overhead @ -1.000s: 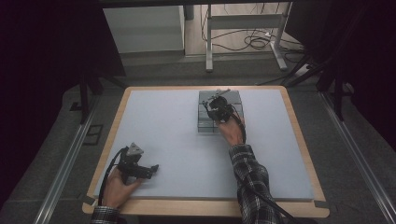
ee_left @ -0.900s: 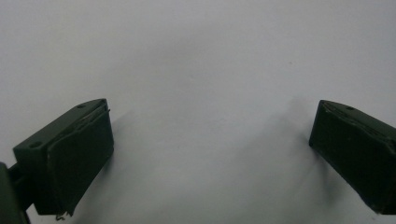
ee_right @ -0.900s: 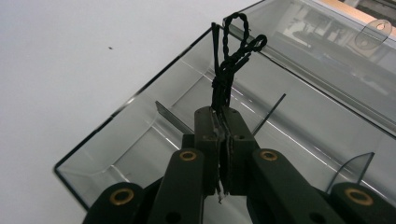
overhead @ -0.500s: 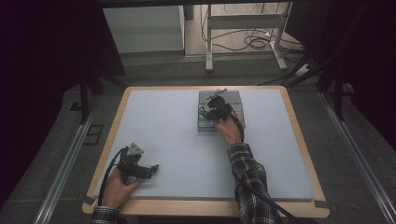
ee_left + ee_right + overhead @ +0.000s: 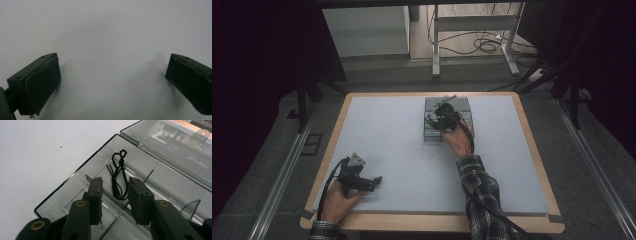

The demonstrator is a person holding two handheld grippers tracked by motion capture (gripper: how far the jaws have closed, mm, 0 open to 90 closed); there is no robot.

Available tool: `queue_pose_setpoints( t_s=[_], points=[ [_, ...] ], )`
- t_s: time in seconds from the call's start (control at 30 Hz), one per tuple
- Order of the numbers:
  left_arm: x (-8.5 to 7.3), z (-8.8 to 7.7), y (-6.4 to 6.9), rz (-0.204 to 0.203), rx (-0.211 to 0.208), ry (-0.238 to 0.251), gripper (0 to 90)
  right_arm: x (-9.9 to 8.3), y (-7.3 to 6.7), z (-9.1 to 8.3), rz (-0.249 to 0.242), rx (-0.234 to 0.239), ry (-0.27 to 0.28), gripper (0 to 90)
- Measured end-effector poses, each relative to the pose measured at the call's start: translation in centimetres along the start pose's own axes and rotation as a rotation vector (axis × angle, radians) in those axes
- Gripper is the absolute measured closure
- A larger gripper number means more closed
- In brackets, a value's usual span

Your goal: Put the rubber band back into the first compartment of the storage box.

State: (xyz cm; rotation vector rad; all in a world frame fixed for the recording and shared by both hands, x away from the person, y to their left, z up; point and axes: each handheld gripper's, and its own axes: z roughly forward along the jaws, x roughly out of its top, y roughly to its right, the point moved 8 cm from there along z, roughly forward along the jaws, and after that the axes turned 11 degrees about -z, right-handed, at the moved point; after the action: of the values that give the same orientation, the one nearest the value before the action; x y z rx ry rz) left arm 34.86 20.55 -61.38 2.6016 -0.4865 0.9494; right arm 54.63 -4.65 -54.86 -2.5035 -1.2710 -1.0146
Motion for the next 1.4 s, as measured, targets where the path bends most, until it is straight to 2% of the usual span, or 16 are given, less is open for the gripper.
queue_pose_setpoints(
  t_s=[0.63, 1.17, 1.4],
  points=[
    [0.0, 0.0, 0.0, -0.003, -0.001, 0.003, 0.0, 0.2, -0.8, -1.7, -0.012, 0.035, 0.017, 43.8],
    [0.0, 0.0, 0.0, -0.002, -0.001, 0.002, 0.0, -0.4, -1.5, -2.8, -0.017, 0.055, 0.011, 36.9],
    [0.0, 0.0, 0.0, -0.002, -0.001, 0.001, 0.0, -0.6, -1.8, -3.2, -0.018, 0.06, 0.025, 35.0]
  ],
)
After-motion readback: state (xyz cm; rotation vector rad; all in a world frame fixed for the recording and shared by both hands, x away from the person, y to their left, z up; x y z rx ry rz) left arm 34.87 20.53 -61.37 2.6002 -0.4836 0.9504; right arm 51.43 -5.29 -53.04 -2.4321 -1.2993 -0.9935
